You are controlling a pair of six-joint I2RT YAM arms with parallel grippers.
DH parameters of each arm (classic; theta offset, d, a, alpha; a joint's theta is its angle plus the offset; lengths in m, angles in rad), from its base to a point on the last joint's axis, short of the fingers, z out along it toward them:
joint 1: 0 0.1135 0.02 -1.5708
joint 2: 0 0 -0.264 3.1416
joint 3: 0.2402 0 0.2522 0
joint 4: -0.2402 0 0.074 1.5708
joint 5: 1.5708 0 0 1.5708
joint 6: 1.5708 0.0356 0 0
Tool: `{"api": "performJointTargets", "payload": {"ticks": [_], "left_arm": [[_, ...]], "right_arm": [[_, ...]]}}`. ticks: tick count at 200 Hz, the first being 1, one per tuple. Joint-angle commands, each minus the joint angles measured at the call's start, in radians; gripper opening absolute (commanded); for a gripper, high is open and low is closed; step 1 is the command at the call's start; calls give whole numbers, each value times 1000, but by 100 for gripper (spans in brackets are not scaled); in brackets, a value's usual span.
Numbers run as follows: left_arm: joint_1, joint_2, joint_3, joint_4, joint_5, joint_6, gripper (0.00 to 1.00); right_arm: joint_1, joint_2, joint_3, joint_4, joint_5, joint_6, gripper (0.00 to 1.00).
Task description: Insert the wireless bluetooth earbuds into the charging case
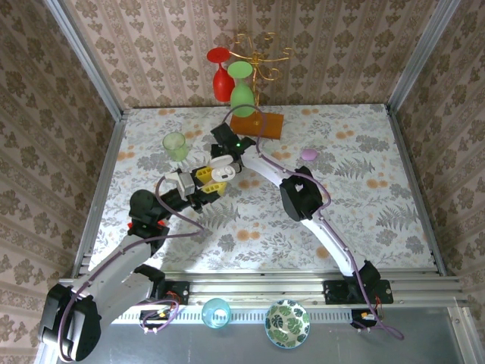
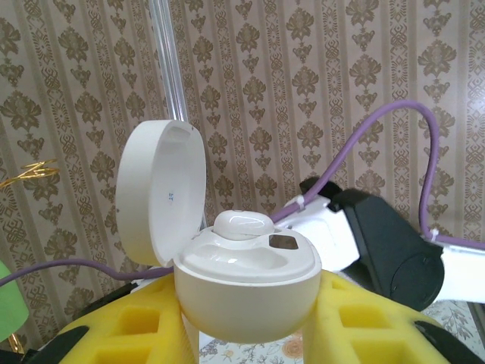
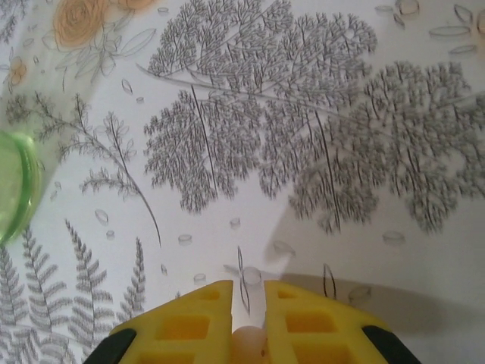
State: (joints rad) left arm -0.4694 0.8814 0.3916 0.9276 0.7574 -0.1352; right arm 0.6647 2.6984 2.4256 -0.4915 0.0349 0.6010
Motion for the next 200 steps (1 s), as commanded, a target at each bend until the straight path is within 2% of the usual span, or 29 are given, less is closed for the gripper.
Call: {"api": "performJointTargets", "payload": {"ticks": [1,50,87,112,148,182,200], "left_arm": [[7,-15,-4,18,-12,-2,26],[6,-4,0,19,-11,2,27],[7,8,0,21,-4,2,26],[4,20,3,17,2,9,26],[-7,41,13,12,15,14,27],[-20,54,19,5,9,21,27],[-24,57,22,-2,5,28,27]], "right_arm": [[9,-156,-174,64,37,-19,13],[-6,-494,-741,345,68,5,13],[-47,-751,-1179,540,113,115,13],[-71,-883,-1406,610,148,204,13],[-79,-1010,-1622,662,159,284,14],[-79,-1062,-1705,648,143,367,17],[-79,-1076,-1721,640,147,381,22]]}}
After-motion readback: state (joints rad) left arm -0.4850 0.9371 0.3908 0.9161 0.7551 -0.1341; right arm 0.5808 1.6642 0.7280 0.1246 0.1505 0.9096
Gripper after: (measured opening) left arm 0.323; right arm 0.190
